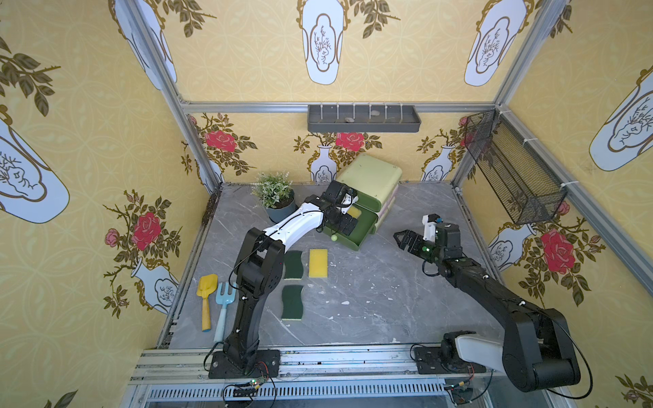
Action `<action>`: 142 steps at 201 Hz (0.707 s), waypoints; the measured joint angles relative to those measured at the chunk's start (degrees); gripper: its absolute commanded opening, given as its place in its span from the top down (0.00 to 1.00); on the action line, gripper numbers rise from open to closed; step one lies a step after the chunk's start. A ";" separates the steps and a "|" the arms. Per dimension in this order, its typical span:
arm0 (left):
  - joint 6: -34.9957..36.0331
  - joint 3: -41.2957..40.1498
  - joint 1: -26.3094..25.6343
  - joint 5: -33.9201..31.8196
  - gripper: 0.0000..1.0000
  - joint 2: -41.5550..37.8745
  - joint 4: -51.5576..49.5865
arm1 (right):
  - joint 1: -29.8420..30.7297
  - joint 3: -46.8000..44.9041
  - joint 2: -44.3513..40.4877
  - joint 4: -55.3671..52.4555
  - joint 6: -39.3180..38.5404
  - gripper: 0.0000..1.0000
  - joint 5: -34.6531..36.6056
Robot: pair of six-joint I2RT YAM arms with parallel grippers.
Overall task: Take the sponge out of the drawer
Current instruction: Pick up the sponge from the drawer.
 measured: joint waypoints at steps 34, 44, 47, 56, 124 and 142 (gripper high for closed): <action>-0.55 -0.52 0.07 -0.17 0.02 -0.42 0.04 | 0.00 0.00 0.00 0.00 0.00 0.01 0.00; -0.98 -1.31 0.13 -0.15 0.03 -0.83 0.24 | 0.00 0.00 0.00 0.00 0.00 0.01 0.00; -1.09 -1.51 0.15 -0.15 0.03 -0.94 0.20 | 0.00 0.00 0.00 0.00 0.00 0.01 0.00; -1.46 -2.21 0.26 -0.17 0.03 -1.20 -0.04 | 0.00 0.00 0.00 0.00 0.00 0.01 0.00; -1.90 -2.49 0.79 -0.15 0.05 -1.14 -0.68 | 0.00 0.00 -0.07 0.00 0.02 0.02 -0.02; -1.92 -2.10 0.87 -0.13 0.06 -0.59 -0.81 | 0.00 0.00 -0.07 0.00 0.02 0.01 -0.04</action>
